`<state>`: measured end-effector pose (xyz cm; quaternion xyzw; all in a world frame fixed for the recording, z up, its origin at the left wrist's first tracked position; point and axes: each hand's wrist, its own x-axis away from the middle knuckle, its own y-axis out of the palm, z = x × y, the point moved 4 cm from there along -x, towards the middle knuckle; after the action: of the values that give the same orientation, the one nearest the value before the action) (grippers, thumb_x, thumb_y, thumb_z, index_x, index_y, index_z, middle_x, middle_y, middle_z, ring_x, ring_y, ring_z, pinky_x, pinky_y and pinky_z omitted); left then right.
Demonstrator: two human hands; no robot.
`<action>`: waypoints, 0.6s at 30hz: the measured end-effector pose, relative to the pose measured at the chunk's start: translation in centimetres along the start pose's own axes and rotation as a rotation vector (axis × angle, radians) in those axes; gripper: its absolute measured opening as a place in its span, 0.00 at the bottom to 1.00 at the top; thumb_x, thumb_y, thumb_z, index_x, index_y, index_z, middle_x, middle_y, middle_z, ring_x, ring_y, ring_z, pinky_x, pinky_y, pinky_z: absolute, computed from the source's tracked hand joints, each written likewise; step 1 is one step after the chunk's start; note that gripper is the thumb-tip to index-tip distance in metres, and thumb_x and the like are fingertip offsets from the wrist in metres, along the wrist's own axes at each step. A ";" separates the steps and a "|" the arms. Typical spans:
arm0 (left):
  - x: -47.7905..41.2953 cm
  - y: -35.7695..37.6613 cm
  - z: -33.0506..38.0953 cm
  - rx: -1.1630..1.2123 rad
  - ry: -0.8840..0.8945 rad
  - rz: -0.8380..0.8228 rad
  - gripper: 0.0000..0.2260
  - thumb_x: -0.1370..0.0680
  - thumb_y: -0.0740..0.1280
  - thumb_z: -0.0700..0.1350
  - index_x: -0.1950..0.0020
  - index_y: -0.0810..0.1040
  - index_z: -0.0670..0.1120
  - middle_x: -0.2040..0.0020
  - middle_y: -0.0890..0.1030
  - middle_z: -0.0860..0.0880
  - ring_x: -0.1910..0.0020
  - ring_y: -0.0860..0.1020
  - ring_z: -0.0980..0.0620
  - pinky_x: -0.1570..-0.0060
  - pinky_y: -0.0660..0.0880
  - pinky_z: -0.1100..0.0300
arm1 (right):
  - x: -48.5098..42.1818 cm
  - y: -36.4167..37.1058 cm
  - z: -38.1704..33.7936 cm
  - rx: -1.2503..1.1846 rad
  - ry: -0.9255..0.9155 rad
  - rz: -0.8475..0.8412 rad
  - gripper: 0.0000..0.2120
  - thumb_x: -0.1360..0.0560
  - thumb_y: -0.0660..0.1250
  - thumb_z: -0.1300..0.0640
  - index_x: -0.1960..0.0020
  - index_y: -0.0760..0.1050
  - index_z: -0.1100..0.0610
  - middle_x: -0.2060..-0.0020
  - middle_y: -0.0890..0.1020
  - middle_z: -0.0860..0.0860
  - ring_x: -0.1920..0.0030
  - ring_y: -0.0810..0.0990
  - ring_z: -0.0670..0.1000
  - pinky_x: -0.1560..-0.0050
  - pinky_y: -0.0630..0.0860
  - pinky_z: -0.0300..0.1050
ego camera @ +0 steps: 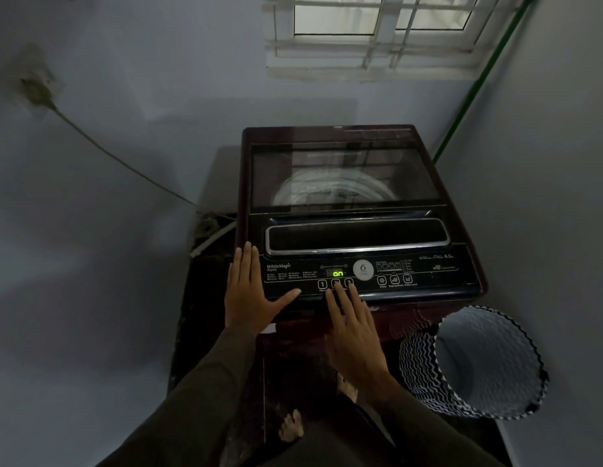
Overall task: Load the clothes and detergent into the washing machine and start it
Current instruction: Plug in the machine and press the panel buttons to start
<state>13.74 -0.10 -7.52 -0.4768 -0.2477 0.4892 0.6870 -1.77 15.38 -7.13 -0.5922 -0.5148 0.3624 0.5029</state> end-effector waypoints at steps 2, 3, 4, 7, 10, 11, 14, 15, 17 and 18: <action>0.0 0.0 0.0 0.002 0.003 0.006 0.54 0.32 0.59 0.77 0.20 0.50 0.41 0.19 0.50 0.45 0.19 0.45 0.49 0.22 0.49 0.48 | 0.0 -0.1 0.0 -0.003 0.001 0.001 0.40 0.25 0.62 0.55 0.21 0.42 0.55 0.21 0.45 0.54 0.21 0.39 0.58 0.24 0.52 0.61; 0.0 0.0 0.0 0.003 0.004 0.009 0.54 0.32 0.59 0.77 0.20 0.50 0.41 0.19 0.50 0.45 0.19 0.46 0.49 0.22 0.49 0.48 | 0.0 -0.1 0.0 -0.003 0.005 0.001 0.40 0.25 0.62 0.56 0.21 0.42 0.55 0.20 0.45 0.54 0.21 0.39 0.58 0.24 0.53 0.62; 0.0 0.0 0.0 0.002 0.007 0.010 0.54 0.32 0.59 0.77 0.20 0.50 0.41 0.19 0.50 0.45 0.19 0.46 0.48 0.22 0.49 0.48 | 0.0 -0.2 0.0 -0.005 0.011 0.002 0.40 0.25 0.62 0.56 0.21 0.43 0.55 0.20 0.46 0.54 0.21 0.39 0.57 0.24 0.53 0.62; 0.0 0.0 0.0 0.002 0.009 0.014 0.54 0.32 0.58 0.78 0.20 0.50 0.41 0.19 0.51 0.44 0.19 0.46 0.48 0.22 0.51 0.47 | -0.1 -0.3 0.0 -0.004 0.023 0.002 0.39 0.25 0.62 0.56 0.21 0.45 0.55 0.20 0.48 0.54 0.21 0.41 0.57 0.24 0.55 0.62; 0.0 0.0 0.0 0.003 0.009 0.018 0.54 0.32 0.58 0.78 0.20 0.51 0.41 0.19 0.51 0.44 0.19 0.46 0.48 0.22 0.52 0.46 | -0.3 -0.2 0.0 0.007 0.037 -0.003 0.38 0.25 0.62 0.56 0.21 0.46 0.55 0.20 0.49 0.54 0.21 0.42 0.57 0.25 0.56 0.62; 0.0 0.1 0.0 0.003 0.008 0.019 0.54 0.32 0.58 0.78 0.20 0.51 0.41 0.19 0.52 0.44 0.19 0.47 0.48 0.22 0.52 0.45 | -0.3 -0.2 0.0 0.009 0.041 0.000 0.38 0.25 0.62 0.56 0.21 0.46 0.55 0.20 0.49 0.54 0.21 0.42 0.57 0.25 0.56 0.62; 0.0 0.1 -0.1 0.001 0.008 0.015 0.54 0.32 0.59 0.78 0.20 0.52 0.41 0.19 0.52 0.44 0.20 0.47 0.48 0.23 0.54 0.44 | -0.3 -0.2 -0.1 -0.010 0.041 -0.001 0.38 0.25 0.62 0.52 0.21 0.46 0.55 0.20 0.48 0.53 0.21 0.41 0.56 0.24 0.53 0.60; 0.0 0.1 -0.1 -0.002 0.010 0.012 0.54 0.32 0.58 0.78 0.20 0.52 0.41 0.19 0.52 0.44 0.20 0.47 0.48 0.23 0.54 0.44 | -0.3 -0.2 -0.1 -0.013 0.041 -0.005 0.39 0.24 0.62 0.51 0.21 0.45 0.54 0.20 0.47 0.53 0.21 0.40 0.55 0.23 0.51 0.59; 0.0 0.1 -0.1 -0.006 0.009 0.008 0.54 0.32 0.58 0.78 0.20 0.51 0.41 0.19 0.51 0.44 0.20 0.46 0.48 0.22 0.53 0.44 | -0.3 -0.2 -0.1 -0.016 0.047 -0.005 0.40 0.24 0.62 0.50 0.21 0.43 0.54 0.21 0.45 0.51 0.21 0.38 0.55 0.23 0.50 0.59; 0.0 0.1 -0.1 -0.008 0.009 0.009 0.54 0.32 0.58 0.78 0.20 0.51 0.41 0.19 0.51 0.44 0.20 0.46 0.48 0.22 0.53 0.45 | -0.3 -0.2 -0.1 -0.021 0.053 -0.002 0.41 0.24 0.62 0.50 0.21 0.42 0.54 0.21 0.45 0.51 0.21 0.38 0.54 0.23 0.50 0.59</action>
<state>13.78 -0.12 -7.64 -0.4827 -0.2443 0.4892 0.6840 -1.75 15.05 -6.93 -0.6061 -0.5057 0.3408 0.5106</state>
